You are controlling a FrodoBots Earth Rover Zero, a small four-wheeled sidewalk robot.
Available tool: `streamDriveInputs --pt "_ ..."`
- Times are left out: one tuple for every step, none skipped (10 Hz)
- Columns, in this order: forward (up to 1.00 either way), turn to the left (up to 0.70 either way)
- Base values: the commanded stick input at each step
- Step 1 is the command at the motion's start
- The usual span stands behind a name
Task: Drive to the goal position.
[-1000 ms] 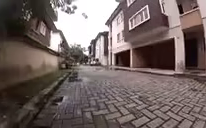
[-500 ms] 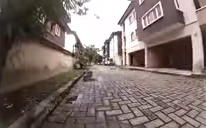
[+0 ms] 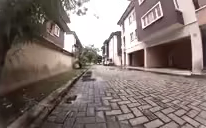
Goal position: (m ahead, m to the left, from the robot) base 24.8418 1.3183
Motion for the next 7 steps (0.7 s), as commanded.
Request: streamDriveInputs --pt "0.50 0.00" --pt "0.50 0.00" --pt "0.50 0.00" --pt "0.50 0.00" --pt "0.50 0.00" --pt "0.50 0.00" --pt "0.50 0.00"
